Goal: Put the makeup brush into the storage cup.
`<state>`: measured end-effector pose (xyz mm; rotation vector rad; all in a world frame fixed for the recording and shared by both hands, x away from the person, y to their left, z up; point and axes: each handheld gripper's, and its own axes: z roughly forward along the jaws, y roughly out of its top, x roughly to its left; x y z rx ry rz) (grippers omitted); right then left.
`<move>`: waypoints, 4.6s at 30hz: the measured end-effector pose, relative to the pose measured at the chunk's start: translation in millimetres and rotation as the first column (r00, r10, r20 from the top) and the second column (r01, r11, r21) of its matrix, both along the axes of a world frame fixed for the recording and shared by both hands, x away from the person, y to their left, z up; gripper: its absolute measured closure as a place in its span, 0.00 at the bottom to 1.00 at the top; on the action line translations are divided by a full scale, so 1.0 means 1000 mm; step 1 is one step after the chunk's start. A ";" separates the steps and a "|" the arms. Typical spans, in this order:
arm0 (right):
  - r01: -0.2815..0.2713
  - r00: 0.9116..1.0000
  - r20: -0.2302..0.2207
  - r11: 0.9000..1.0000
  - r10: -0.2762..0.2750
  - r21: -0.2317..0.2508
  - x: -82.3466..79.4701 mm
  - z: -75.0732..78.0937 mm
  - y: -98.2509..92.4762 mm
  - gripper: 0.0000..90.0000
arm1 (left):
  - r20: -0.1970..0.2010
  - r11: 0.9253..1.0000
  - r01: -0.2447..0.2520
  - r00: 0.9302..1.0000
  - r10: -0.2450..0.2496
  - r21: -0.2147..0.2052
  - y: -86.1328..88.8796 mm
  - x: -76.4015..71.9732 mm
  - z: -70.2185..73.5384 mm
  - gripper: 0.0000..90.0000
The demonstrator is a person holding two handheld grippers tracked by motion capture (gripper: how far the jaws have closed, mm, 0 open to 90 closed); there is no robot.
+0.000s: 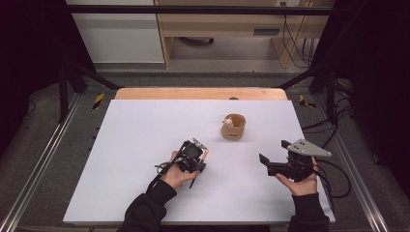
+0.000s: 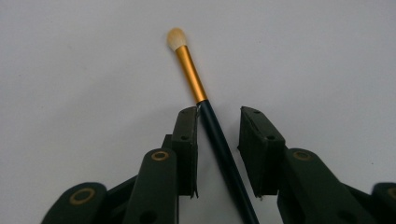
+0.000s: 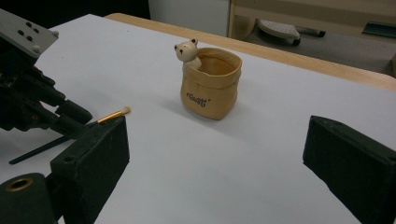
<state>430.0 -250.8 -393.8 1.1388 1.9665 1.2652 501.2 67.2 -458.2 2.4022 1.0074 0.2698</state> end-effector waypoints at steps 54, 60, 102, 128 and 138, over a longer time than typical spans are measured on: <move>-0.007 1.000 -0.009 1.000 0.007 -0.002 0.001 -0.001 0.001 0.08 | -0.006 0.994 0.077 0.997 -0.077 0.078 -0.004 0.002 0.013 0.92; -0.009 1.000 -0.008 1.000 0.009 0.000 0.001 -0.001 0.001 0.08 | 0.034 0.996 0.075 0.996 -0.077 0.042 0.002 -0.003 0.028 0.92; -0.068 0.998 -0.011 0.997 0.068 0.026 -0.001 -0.003 0.012 0.13 | 0.297 0.952 0.010 0.951 0.086 -0.307 0.037 -0.056 0.063 0.92; -0.162 0.985 -0.035 0.981 0.166 0.105 0.001 -0.005 0.031 0.21 | 0.345 0.886 0.023 0.926 0.156 -0.462 0.035 -0.073 0.045 0.92; -0.196 0.979 -0.028 0.973 0.201 0.124 0.000 0.000 0.043 0.23 | 0.345 0.881 0.048 0.929 0.133 -0.470 0.032 -0.074 0.043 0.92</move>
